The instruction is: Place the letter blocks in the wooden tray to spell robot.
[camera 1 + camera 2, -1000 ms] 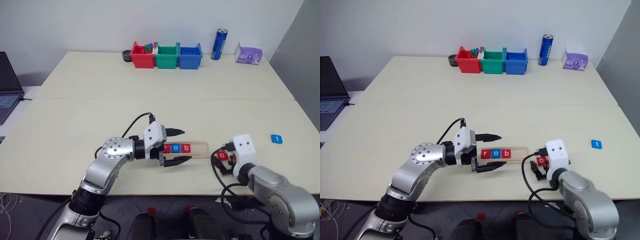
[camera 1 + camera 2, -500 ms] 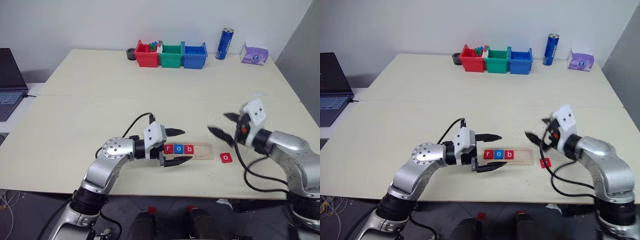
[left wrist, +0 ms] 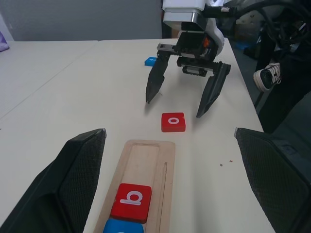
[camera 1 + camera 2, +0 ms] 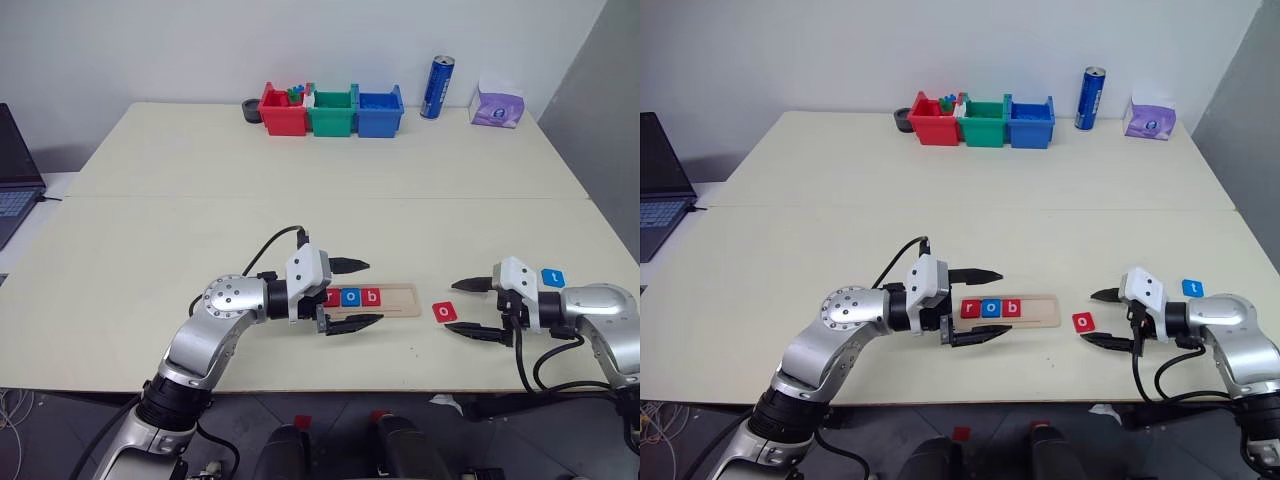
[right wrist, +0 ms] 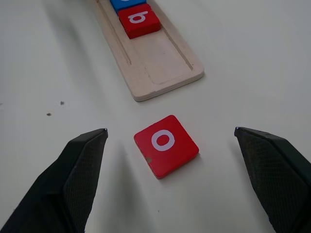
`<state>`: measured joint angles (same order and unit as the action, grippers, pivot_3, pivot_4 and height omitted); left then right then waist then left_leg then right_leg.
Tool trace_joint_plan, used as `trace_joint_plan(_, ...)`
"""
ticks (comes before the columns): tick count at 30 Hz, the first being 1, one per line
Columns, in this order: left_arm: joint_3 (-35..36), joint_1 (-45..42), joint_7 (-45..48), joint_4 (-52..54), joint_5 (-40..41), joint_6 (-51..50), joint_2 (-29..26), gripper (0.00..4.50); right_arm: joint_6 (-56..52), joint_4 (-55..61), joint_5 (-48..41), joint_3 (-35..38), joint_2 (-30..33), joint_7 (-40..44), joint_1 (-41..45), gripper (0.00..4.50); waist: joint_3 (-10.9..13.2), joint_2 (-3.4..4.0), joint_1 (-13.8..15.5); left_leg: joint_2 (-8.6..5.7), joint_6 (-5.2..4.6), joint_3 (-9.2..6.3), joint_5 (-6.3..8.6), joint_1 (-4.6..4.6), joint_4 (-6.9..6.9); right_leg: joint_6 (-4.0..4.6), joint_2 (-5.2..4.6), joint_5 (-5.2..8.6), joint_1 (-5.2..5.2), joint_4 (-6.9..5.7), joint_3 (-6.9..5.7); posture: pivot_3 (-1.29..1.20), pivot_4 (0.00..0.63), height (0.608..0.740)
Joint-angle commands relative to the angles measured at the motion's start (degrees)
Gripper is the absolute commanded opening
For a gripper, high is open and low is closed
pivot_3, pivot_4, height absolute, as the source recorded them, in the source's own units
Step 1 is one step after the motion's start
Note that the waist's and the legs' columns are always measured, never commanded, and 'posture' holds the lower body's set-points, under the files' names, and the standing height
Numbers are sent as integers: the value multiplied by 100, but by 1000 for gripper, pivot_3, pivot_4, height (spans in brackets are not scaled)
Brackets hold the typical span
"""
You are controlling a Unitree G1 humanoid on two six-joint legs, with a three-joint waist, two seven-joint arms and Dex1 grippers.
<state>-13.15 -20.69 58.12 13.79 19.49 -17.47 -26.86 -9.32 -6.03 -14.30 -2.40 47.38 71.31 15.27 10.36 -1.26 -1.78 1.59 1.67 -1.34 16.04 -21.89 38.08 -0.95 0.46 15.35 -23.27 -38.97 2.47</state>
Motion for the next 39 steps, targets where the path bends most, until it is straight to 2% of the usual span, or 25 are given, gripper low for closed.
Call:
trace_joint_plan(1,86,-43,18,261,133,-20,-42,4500,318,-180,130,-89,-46,87,189,4456,0,0,7,0,0,0,0,0,0,0,0,0,0,0,0,0,150,740)
trace_joint_plan(15,43,-108,257,315,290,-129,-140,4500,572,-938,394,-398,-146,362,594,4456,0,0,9,0,1,-3,0,1,1,2,-4,-1,0,-1,2,0,150,740)
trace_joint_plan(19,48,-98,361,311,330,-142,-201,4500,554,-986,407,-411,-164,380,615,3606,0,0,8,0,1,-4,-1,1,2,2,-4,-2,1,-1,2,0,150,740)
trace_joint_plan(25,89,-112,418,250,325,-104,-232,4500,495,-842,356,-369,-135,408,560,1475,0,1,9,0,1,-4,-1,1,2,2,-4,-2,1,-1,1,0,150,740)
trace_joint_plan(32,227,-145,498,155,330,-3,-331,4500,-21,-95,93,-307,-196,404,841,1456,0,1,1,1,1,-9,-1,1,2,3,-4,-2,1,-3,2,0,150,740)
trace_joint_plan(39,740,-17,1098,-260,404,363,-1073,4500,-652,489,-22,-680,-750,278,1436,1456,2,3,-5,9,1,-13,-1,6,1,7,5,-3,1,-6,-5,0,150,740)
